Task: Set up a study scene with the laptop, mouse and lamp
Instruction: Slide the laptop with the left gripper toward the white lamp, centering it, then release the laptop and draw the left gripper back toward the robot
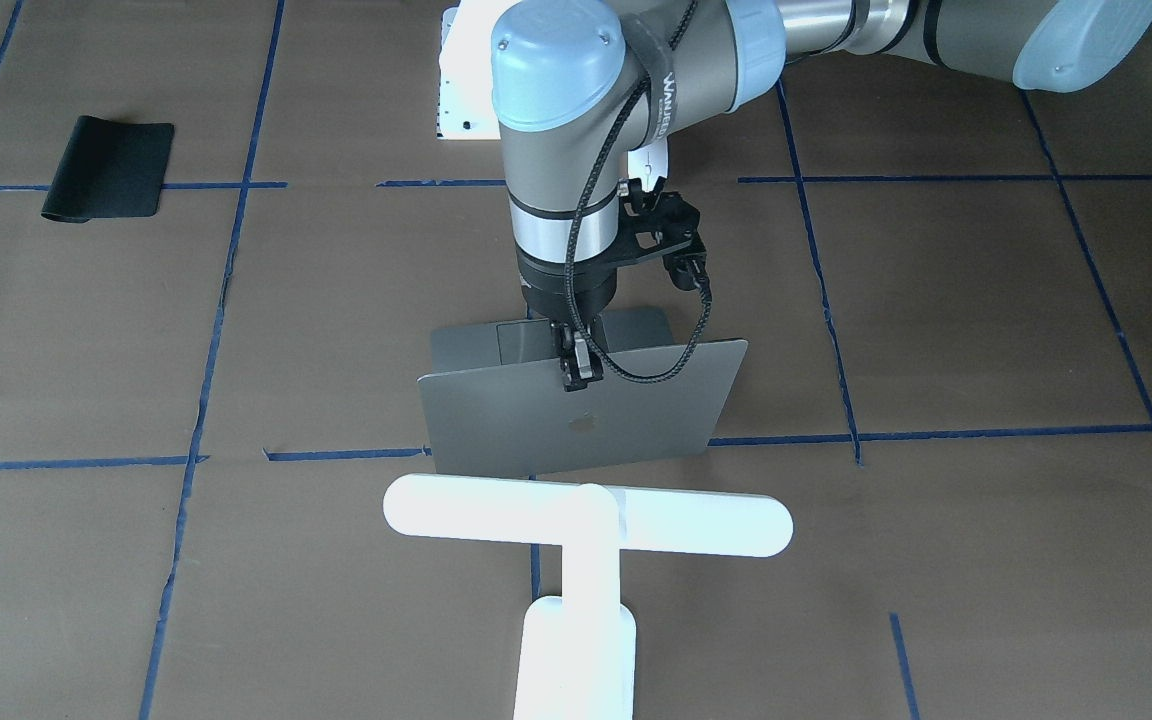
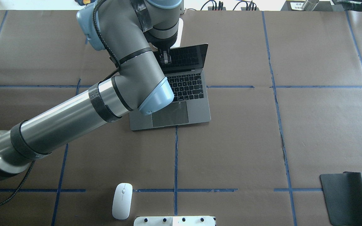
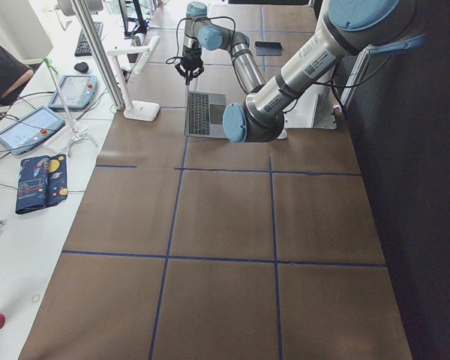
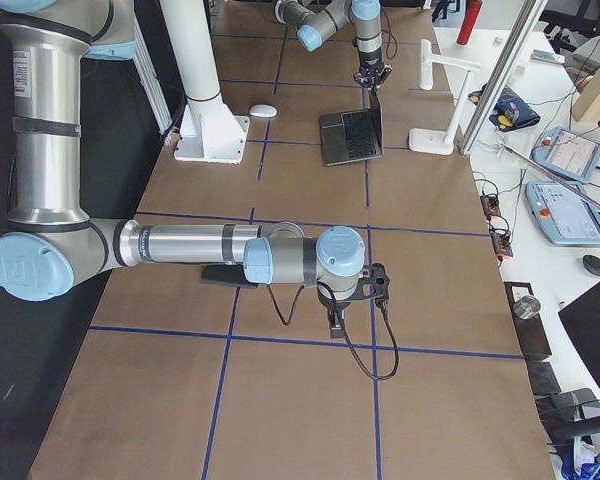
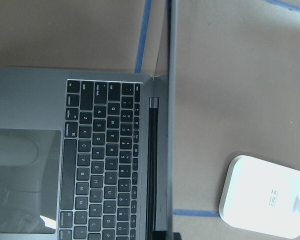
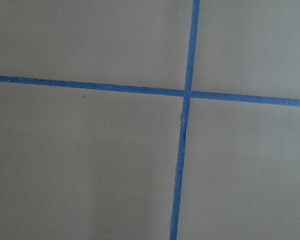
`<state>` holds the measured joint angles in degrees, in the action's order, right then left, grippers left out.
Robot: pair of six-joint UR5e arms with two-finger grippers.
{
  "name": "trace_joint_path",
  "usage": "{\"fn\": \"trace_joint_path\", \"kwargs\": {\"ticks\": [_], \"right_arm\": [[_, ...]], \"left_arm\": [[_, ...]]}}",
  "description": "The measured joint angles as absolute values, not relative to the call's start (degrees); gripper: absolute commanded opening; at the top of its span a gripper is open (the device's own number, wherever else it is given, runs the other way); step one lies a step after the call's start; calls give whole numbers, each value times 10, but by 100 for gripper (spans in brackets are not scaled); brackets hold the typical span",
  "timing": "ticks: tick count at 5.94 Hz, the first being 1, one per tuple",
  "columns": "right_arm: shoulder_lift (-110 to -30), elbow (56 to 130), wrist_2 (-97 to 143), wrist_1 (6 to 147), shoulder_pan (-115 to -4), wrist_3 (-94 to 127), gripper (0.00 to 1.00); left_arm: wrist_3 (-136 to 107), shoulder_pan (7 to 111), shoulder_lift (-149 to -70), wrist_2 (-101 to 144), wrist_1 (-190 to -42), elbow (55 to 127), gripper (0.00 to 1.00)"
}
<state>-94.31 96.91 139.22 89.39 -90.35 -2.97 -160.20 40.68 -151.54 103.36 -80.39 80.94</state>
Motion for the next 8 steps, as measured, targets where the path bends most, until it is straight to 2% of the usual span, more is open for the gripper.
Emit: {"fn": "trace_joint_path", "kwargs": {"ticks": [2,3,4,6,8], "right_arm": [[-942,970,1392,894,-904,-30,100],[-942,972,1393,894,-904,-29,100],[-942,974,1393,894,-904,-27,100],[-942,973,1392,894,-904,-25,100],[-927,971,1391,897,-903,-24,100]], "left_arm": [[-1603,395,-1514,1027,-820,797,4],[-1603,384,-1512,1019,-831,793,22],[-1602,380,-1511,1015,-836,792,97],[-1584,380,-1509,1013,-837,795,100],[-1537,391,-1502,1015,-826,829,100]]}}
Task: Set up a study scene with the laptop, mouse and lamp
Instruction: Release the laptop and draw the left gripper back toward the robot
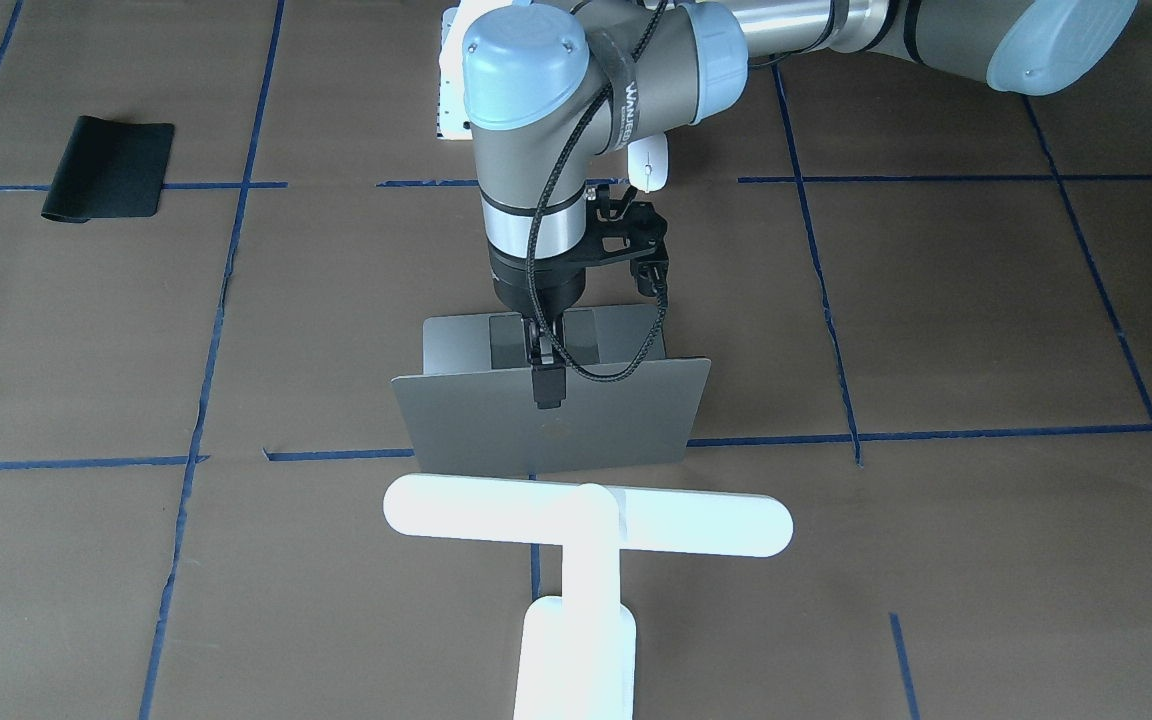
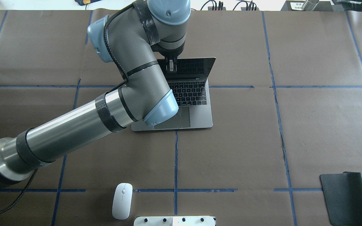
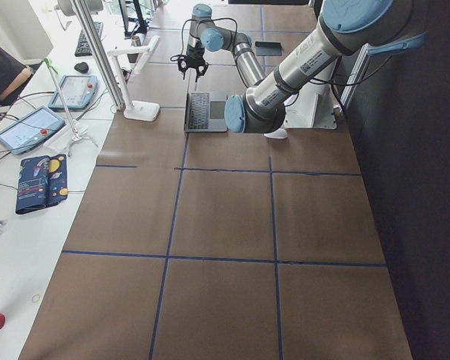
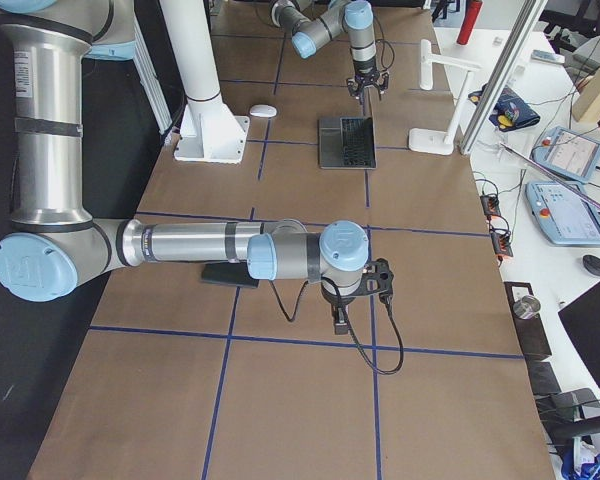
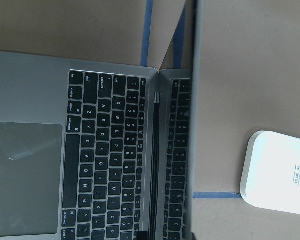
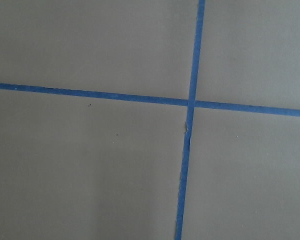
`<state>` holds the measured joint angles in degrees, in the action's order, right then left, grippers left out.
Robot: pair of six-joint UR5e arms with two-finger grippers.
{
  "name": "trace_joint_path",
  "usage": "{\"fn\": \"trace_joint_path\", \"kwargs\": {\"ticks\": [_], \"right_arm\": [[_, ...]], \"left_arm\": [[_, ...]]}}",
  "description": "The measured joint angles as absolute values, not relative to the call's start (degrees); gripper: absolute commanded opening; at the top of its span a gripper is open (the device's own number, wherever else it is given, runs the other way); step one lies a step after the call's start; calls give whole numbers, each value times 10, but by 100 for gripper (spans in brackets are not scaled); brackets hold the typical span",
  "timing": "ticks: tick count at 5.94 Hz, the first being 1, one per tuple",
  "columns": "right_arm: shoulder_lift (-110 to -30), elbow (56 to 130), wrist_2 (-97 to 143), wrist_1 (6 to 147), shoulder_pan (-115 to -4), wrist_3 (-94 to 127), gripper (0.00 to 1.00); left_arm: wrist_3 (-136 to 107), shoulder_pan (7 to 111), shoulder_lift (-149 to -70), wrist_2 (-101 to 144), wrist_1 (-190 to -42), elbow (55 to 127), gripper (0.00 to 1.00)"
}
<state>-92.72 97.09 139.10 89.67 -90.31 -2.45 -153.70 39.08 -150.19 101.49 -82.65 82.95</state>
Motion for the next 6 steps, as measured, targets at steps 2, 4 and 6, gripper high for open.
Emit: {"fn": "trace_joint_path", "kwargs": {"ticks": [2,4,6], "right_arm": [[-921,971,1392,896,-903,-23,100],[-925,1016,1397,893,-891,91,100],[-971,1111,1391,860,-821,253,100]], "left_arm": [[-1368,400,-1384,1027,-807,1003,100],[-1169,404,-1241,1084,-797,1167,100],[-1070,392,-1164,1102,-796,1242,100]]}}
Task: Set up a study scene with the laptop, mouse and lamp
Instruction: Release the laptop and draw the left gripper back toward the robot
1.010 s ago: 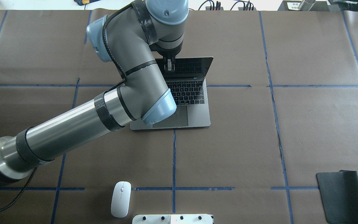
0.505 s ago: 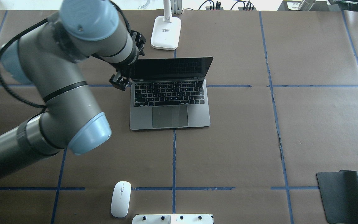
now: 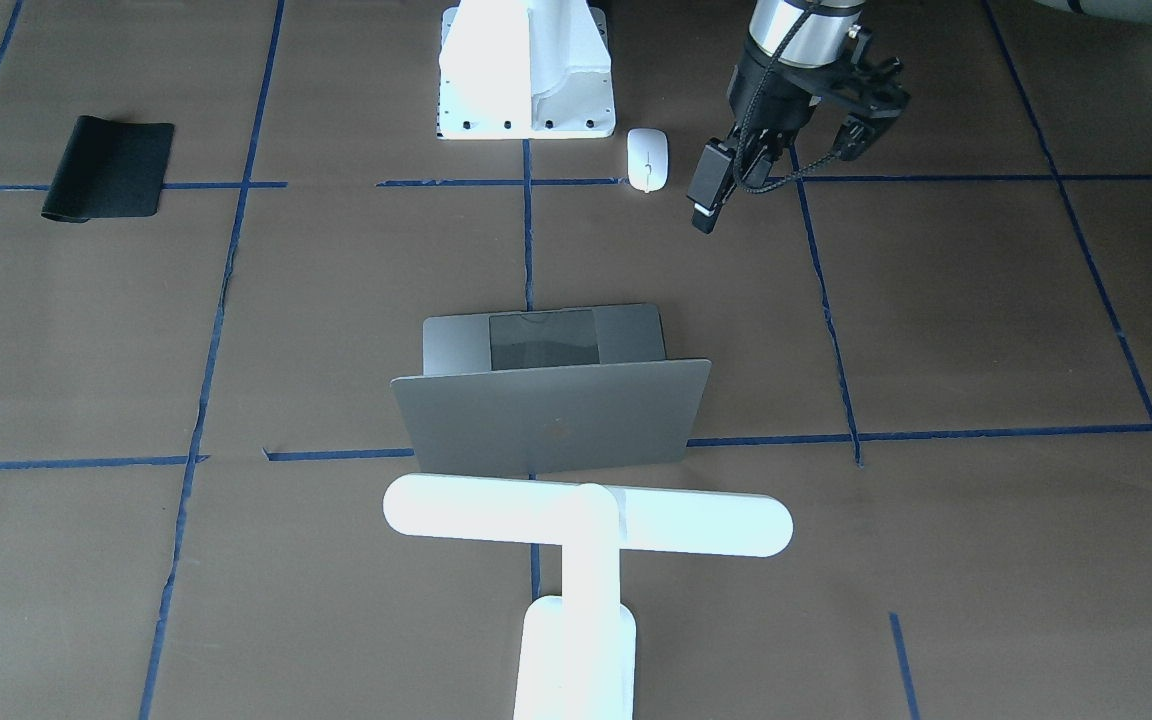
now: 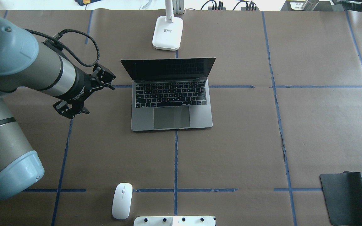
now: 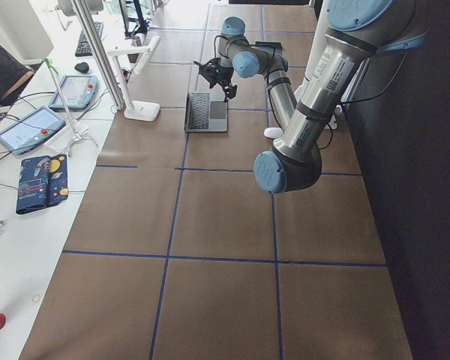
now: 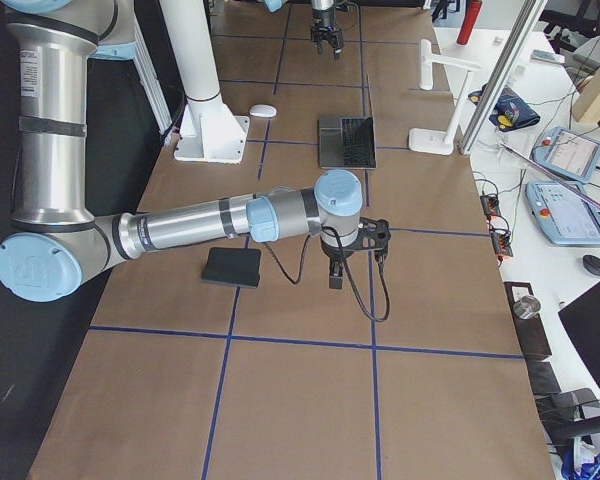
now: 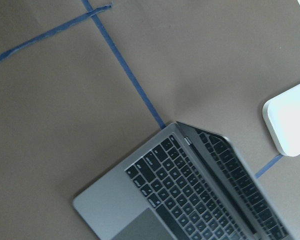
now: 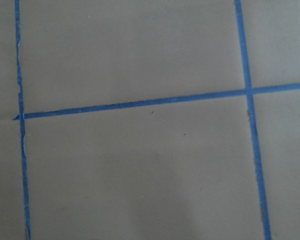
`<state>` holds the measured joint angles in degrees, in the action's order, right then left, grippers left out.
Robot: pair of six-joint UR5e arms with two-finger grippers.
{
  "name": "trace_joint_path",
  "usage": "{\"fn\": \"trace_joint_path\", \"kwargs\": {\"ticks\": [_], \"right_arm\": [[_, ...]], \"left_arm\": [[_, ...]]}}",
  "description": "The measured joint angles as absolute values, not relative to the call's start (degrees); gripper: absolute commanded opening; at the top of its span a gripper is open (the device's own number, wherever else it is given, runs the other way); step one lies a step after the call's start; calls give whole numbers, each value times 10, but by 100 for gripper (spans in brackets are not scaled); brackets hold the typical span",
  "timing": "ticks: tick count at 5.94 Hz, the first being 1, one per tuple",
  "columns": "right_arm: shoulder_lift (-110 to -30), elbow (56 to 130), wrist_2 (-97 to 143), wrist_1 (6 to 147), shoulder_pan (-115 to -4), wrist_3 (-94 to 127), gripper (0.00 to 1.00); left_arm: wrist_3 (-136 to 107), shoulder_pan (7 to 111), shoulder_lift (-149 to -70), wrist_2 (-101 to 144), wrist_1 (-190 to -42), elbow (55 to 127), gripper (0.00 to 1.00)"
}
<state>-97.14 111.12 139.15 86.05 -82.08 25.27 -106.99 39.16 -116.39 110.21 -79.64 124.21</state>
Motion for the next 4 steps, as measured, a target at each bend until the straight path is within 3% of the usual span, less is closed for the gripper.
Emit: {"fn": "trace_joint_path", "kwargs": {"ticks": [4], "right_arm": [[-1155,1154,1309,485,-602,582,100]], "left_arm": [[-1051,340,-1143,1099,-797,1261,100]]}}
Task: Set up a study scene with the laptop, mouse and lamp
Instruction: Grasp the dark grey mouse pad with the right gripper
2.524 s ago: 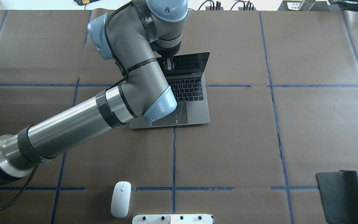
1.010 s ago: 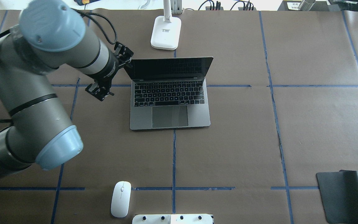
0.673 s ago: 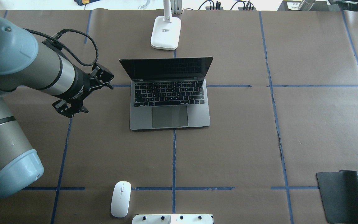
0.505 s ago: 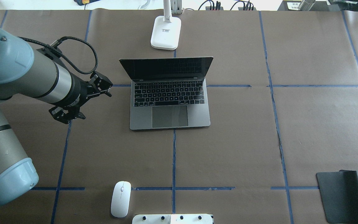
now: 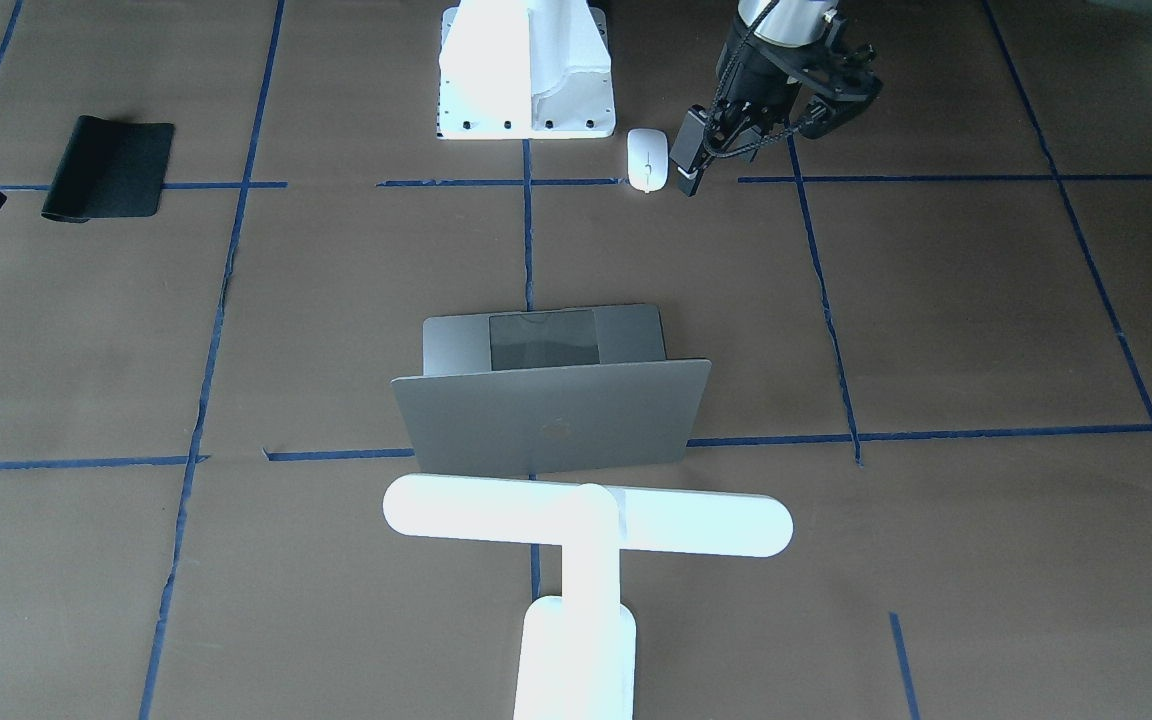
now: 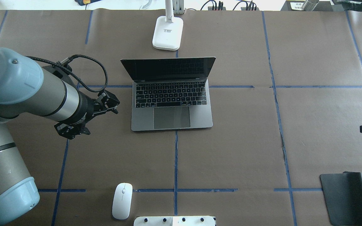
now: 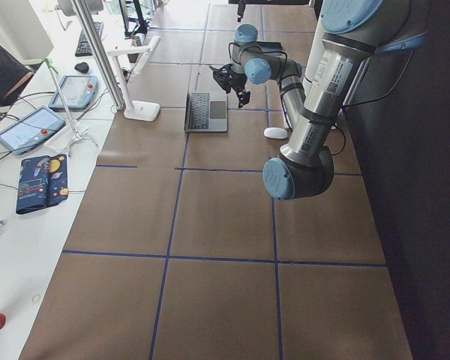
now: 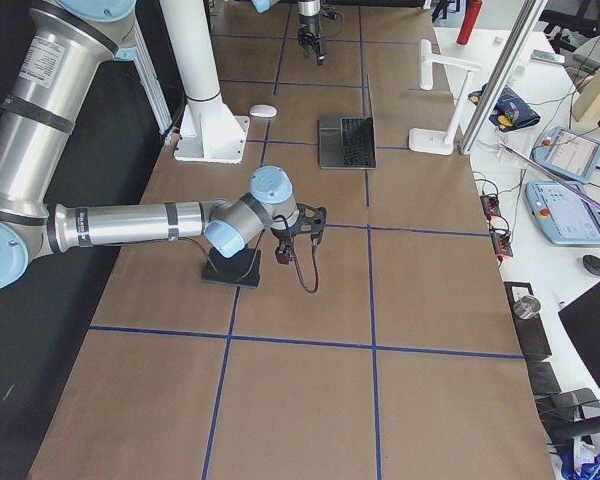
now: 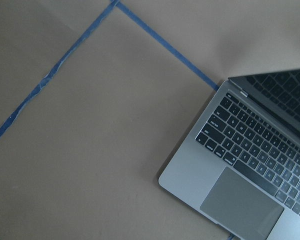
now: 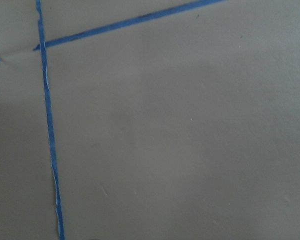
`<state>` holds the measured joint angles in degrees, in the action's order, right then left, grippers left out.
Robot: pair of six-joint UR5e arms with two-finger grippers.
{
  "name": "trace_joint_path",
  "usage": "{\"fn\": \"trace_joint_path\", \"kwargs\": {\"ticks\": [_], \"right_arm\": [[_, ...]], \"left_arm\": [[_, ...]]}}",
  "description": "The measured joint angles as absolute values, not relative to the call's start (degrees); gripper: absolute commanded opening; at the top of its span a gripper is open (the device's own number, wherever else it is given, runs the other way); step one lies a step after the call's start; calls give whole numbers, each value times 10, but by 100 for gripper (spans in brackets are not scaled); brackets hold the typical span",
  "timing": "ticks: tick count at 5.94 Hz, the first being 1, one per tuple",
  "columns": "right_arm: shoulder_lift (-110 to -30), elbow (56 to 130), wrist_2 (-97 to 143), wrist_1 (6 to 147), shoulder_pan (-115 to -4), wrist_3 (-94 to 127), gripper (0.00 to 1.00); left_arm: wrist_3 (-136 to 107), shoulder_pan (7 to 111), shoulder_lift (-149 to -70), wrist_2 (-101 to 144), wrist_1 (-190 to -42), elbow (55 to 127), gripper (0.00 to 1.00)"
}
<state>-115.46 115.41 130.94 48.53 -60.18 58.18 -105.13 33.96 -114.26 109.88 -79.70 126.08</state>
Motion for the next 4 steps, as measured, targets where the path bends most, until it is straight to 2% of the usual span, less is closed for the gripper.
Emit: {"fn": "trace_joint_path", "kwargs": {"ticks": [1,4], "right_arm": [[-1182,1155,1257,445,-532,624,100],[-1211,1139,1003,370,-221,844,100]], "left_arm": [[-1053,328,-1140,1098,-797,1262,100],[-1057,318,-1138,1098,-797,1276,100]]}}
